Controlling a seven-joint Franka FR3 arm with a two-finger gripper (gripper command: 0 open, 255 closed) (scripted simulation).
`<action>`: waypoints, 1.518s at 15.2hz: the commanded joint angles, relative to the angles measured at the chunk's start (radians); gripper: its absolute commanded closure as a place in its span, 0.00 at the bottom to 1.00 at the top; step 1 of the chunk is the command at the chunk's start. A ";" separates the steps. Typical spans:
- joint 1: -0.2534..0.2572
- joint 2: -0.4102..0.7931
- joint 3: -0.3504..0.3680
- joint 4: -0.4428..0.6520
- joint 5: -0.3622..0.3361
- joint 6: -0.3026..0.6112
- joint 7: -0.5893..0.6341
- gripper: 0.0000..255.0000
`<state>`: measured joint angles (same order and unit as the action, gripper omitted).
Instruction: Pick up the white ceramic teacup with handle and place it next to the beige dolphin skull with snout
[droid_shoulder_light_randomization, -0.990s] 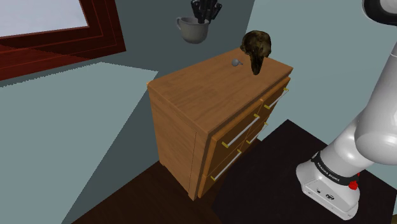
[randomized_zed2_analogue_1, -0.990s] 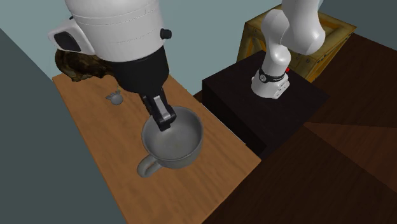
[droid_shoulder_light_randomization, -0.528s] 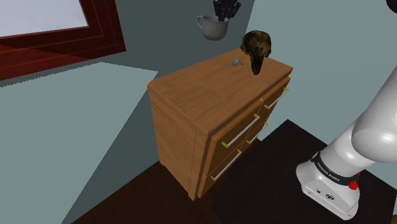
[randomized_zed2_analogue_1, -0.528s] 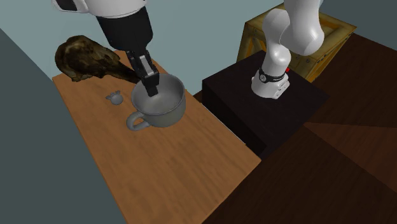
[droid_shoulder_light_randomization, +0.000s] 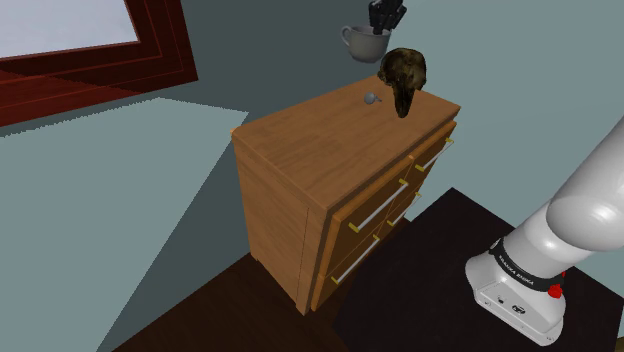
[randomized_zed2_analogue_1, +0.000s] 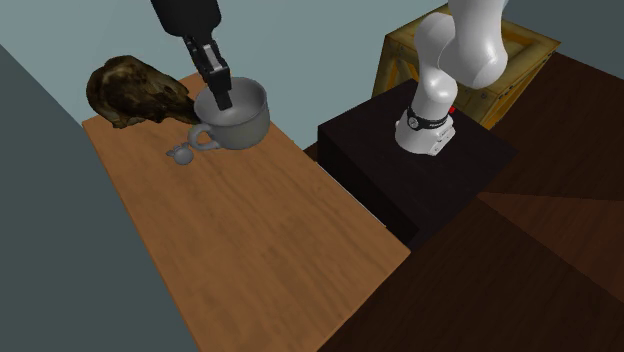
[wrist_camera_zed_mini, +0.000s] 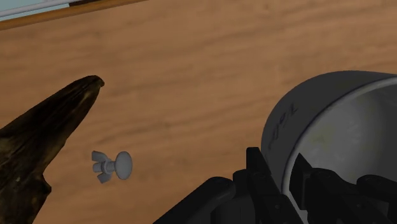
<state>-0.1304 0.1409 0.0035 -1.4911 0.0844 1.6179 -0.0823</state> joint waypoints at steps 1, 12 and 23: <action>-0.036 0.002 -0.026 0.015 0.003 -0.018 -0.062 1.00; -0.034 -0.015 -0.025 -0.156 0.004 0.136 -0.073 1.00; -0.033 -0.003 -0.024 -0.288 0.008 0.280 -0.084 1.00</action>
<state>-0.1623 0.1363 -0.0203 -1.7676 0.0913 1.8832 -0.1638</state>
